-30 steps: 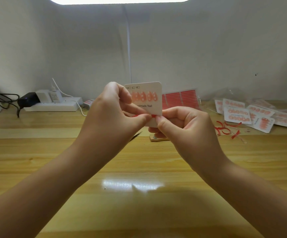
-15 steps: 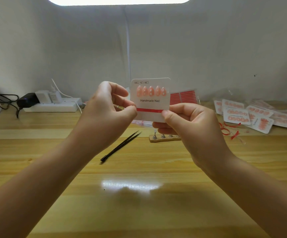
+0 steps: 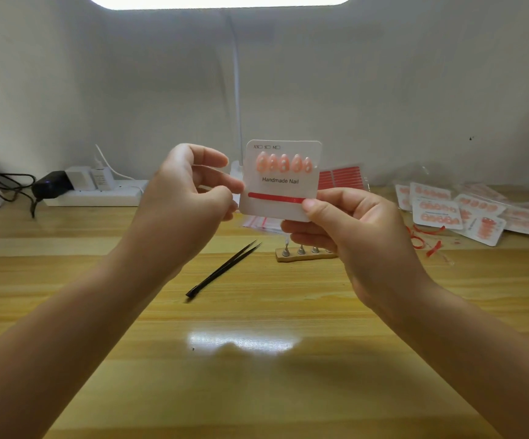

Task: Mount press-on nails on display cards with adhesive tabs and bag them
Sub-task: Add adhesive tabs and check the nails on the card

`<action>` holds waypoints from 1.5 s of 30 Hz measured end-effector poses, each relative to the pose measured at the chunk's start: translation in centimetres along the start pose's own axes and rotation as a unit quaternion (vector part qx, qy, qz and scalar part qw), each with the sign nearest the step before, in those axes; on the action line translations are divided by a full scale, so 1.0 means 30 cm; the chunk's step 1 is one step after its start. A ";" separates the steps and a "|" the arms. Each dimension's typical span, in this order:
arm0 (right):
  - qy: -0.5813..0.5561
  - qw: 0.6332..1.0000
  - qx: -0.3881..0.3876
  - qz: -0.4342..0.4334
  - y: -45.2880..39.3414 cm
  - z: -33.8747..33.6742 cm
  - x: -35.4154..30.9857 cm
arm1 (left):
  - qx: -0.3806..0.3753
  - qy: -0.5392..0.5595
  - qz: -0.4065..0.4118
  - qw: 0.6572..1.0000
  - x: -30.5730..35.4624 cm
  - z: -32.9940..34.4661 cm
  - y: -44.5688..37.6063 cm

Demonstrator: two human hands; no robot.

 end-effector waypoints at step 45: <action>0.047 0.997 -0.058 0.020 0.013 0.017 0.033 | 0.060 -0.193 0.208 0.957 -0.025 0.093 0.069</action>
Point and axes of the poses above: each hand's wrist, its own y-axis away from the middle knuckle, its own z-axis out of the palm, x = y × z, the point moved 1 cm from there along -y, towards the middle knuckle, and after that the axes turned 7 degrees about -y, right-handed, at the moved point
